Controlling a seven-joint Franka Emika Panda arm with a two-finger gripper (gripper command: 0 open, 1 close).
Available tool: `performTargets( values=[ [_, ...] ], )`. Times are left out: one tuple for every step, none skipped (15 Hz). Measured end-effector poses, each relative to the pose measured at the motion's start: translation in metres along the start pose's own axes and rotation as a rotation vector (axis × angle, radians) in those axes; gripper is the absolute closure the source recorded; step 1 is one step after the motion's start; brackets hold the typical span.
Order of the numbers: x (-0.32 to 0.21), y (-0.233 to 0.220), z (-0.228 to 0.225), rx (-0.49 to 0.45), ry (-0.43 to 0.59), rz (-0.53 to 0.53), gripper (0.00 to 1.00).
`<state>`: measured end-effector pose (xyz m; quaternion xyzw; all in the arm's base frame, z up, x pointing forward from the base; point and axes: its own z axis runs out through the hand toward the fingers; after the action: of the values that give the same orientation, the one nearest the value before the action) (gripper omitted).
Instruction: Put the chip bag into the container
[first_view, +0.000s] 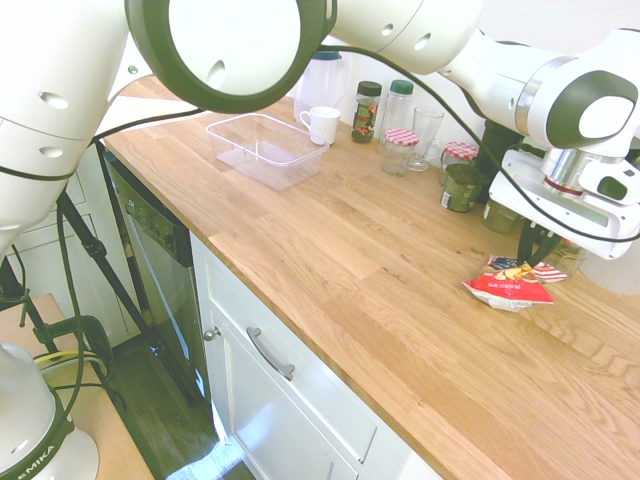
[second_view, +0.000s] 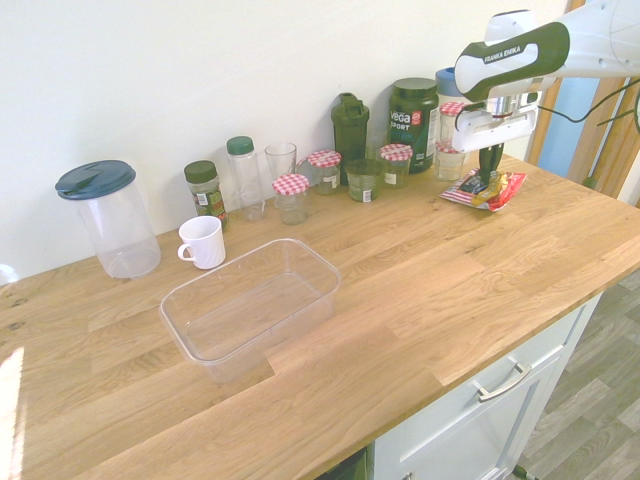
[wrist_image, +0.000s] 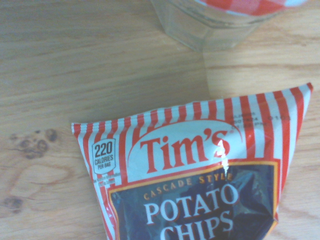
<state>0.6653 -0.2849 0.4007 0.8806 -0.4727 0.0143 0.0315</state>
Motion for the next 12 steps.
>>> performTargets(
  values=[
    [-0.006, -0.006, -0.012, 0.009, 0.012, -0.011, 1.0],
    [-0.014, -0.012, -0.027, 0.019, 0.025, -0.025, 1.0],
    [-0.026, -0.019, -0.044, 0.028, 0.04, -0.039, 1.0],
    [-0.044, -0.026, -0.062, 0.033, 0.055, -0.054, 1.0],
    [-0.064, -0.035, -0.079, 0.033, 0.072, -0.067, 1.0],
    [-0.087, -0.044, -0.093, 0.029, 0.089, -0.079, 1.0],
    [-0.111, -0.054, -0.106, 0.023, 0.106, -0.09, 1.0],
    [-0.138, -0.066, -0.114, 0.017, 0.12, -0.099, 1.0],
    [-0.165, -0.08, -0.12, 0.008, 0.139, -0.108, 1.0],
    [-0.192, -0.093, -0.123, -0.002, 0.158, -0.115, 1.0],
    [-0.22, -0.107, -0.126, -0.01, 0.176, -0.123, 1.0],
    [-0.247, -0.119, -0.13, -0.014, 0.191, -0.131, 1.0]
  ],
)
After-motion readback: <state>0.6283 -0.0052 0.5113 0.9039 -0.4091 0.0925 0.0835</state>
